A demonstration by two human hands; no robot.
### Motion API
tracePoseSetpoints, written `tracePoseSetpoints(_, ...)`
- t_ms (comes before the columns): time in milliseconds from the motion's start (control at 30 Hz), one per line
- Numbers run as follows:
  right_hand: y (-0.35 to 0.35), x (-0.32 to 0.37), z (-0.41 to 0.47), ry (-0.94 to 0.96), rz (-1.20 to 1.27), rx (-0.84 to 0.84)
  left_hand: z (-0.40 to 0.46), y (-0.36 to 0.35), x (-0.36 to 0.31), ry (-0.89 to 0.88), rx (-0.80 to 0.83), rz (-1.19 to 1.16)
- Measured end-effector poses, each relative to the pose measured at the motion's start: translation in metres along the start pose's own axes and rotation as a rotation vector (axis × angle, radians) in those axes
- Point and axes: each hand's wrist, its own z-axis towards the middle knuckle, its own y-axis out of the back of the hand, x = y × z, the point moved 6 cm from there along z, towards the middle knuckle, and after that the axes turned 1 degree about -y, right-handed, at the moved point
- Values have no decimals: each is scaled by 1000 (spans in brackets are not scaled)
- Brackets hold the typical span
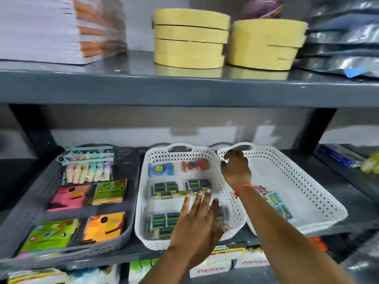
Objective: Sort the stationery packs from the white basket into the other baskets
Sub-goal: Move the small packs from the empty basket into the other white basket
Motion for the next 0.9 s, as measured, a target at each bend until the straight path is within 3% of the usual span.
tracePoseSetpoints(100, 3, -50, -7, -145, -90, 97, 6, 10, -10, 32, -36, 3)
tracePoseSetpoints(200, -6, -85, -19, -244, -174, 359, 5, 12, -16, 4, -62, 10)
tracePoseSetpoints(467, -6, -98, -29, -125, -177, 730, 2, 9, -17, 34, -38, 27)
tracePoseSetpoints(567, -11, -102, -32, -82, -248, 750, 2, 7, -18, 44, -22, 31)
tracePoseSetpoints(733, -9, -103, -42, 1, -437, 642, 3, 6, -18, 36, -15, 56)
tracePoseSetpoints(900, 3, -93, -52, 33, -332, 671, 3, 5, -18, 40, -11, 62)
